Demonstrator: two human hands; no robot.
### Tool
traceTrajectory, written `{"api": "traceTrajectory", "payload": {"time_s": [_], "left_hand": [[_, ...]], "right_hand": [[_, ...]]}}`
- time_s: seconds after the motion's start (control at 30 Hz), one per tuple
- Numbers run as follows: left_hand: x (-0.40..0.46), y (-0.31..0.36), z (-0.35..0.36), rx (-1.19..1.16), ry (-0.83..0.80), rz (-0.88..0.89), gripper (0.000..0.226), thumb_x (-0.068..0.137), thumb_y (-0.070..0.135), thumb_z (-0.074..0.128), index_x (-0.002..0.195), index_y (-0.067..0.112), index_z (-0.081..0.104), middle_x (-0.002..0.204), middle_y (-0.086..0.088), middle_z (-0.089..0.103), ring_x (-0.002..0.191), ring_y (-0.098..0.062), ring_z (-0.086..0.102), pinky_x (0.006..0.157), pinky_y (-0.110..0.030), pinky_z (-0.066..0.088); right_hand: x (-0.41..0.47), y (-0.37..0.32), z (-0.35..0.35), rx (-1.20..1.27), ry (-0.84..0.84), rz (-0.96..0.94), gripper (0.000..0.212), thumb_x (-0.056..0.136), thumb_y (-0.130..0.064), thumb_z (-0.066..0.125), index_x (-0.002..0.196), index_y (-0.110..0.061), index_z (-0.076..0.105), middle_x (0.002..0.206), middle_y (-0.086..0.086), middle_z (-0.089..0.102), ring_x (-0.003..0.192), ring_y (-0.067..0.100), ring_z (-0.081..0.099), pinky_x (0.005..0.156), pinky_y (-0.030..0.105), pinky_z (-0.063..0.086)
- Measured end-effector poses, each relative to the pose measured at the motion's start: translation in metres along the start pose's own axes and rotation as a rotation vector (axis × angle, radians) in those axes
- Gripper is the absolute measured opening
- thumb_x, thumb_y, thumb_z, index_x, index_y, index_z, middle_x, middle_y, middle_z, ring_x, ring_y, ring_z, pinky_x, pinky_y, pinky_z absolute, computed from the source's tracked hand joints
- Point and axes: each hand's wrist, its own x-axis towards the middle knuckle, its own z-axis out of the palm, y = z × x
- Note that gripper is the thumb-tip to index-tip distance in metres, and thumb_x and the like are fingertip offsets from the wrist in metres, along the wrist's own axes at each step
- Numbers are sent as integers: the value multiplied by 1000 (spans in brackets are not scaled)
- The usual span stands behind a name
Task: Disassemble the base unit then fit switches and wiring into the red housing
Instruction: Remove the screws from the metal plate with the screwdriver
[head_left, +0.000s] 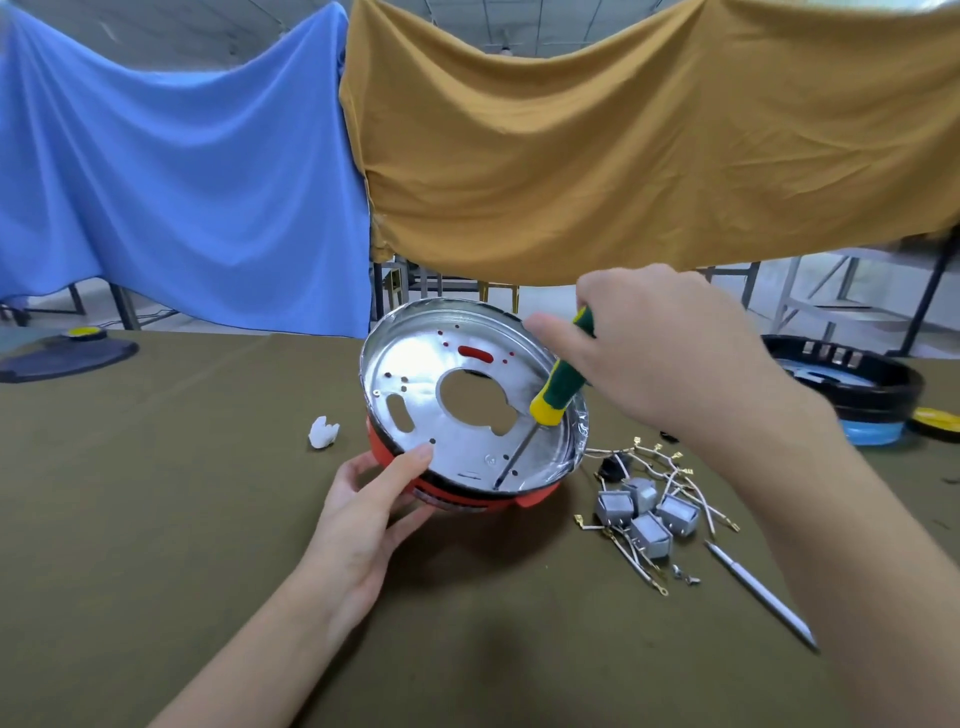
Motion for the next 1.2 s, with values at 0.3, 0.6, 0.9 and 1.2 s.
{"api": "traceTrajectory", "payload": {"time_s": [0.3, 0.6, 0.9, 1.2], "left_hand": [[-1, 0, 0, -15, -10, 0, 83, 55, 33, 89, 125, 14, 50, 100, -7, 77, 87, -18, 74, 80, -33, 57], [-3, 1, 2, -5, -16, 24, 83, 55, 32, 86, 128, 14, 50, 103, -6, 77, 90, -18, 75, 81, -34, 56], [-4, 1, 3, 3, -22, 22, 81, 59, 24, 92, 127, 15, 49, 102, -5, 77, 89, -19, 75, 82, -36, 56], [-5, 3, 3, 10, -17, 25, 76, 61, 28, 85, 126, 15, 49, 102, -7, 77, 92, -21, 75, 85, -37, 56]], "right_hand": [[0, 5, -19, 215, -221, -140, 16, 91, -41, 63, 96, -29, 54, 81, -12, 50, 79, 14, 51, 57, 27, 33], [-2, 6, -10, 72, -223, -52, 32, 94, -53, 49, 94, -21, 47, 91, -2, 47, 75, 22, 54, 54, 32, 32], [-3, 4, -19, 3, -232, -65, 22, 81, -37, 71, 90, -20, 60, 76, -2, 55, 70, 18, 51, 52, 27, 40], [-8, 7, -22, 61, -370, -83, 31, 86, -54, 60, 95, -26, 49, 90, -8, 49, 72, 12, 53, 54, 31, 37]]}}
